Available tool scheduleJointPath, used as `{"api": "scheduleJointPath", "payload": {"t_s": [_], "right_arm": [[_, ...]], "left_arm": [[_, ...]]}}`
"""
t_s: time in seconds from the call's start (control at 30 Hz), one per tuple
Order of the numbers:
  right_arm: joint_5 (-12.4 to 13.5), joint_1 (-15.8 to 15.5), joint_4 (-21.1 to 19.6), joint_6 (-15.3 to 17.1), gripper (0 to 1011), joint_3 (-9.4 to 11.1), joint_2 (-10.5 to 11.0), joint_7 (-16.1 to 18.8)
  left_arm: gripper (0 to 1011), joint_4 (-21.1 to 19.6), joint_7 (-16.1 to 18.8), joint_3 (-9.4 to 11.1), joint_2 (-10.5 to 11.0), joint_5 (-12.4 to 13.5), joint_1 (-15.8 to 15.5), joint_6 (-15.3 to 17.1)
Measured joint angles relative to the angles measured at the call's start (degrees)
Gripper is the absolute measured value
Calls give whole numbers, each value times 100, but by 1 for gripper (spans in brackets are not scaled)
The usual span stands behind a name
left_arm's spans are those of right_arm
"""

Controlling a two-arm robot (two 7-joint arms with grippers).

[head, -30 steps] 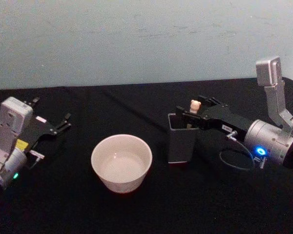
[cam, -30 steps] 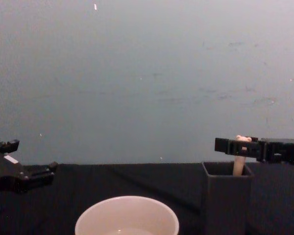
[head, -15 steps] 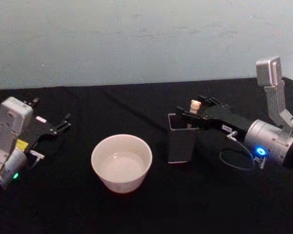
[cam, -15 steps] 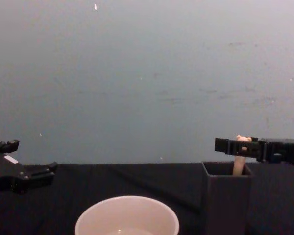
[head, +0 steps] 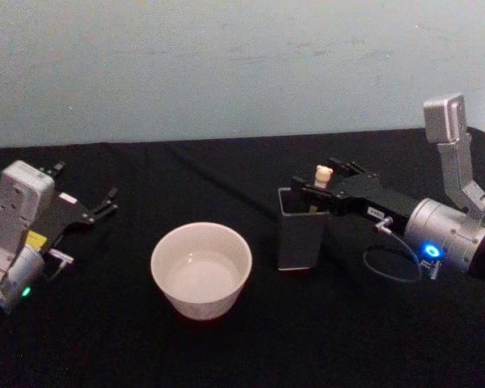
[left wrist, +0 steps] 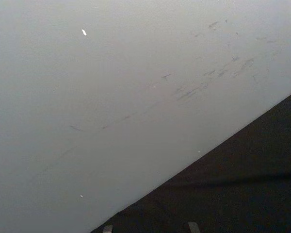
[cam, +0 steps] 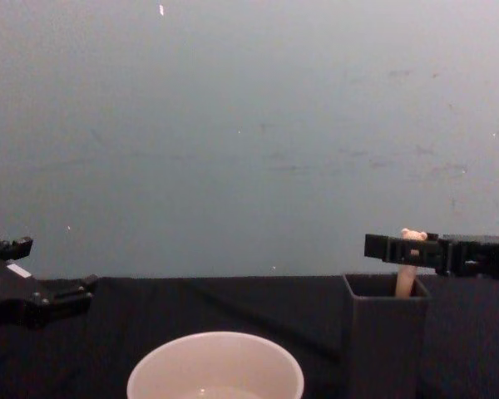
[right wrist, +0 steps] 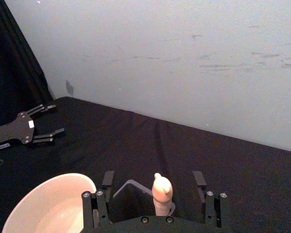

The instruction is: Pick up the stirring spoon with one hand, stir inside the cup, then place it back in its original position.

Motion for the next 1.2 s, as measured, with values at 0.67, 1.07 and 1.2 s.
{"api": "scheduleJointPath", "payload": {"t_s": [0.67, 1.07, 1.2], "right_arm": [[0, 0, 0, 0, 1002, 0, 0, 0], [1, 7, -13, -25, 1002, -10, -17, -44], [31, 9, -62, -97, 1002, 37, -53, -112]], "left_arm": [[1001, 0, 0, 0, 0, 0, 0, 0], [1001, 0, 0, 0, 0, 0, 0, 0], [1001, 0, 0, 0, 0, 0, 0, 0]]}}
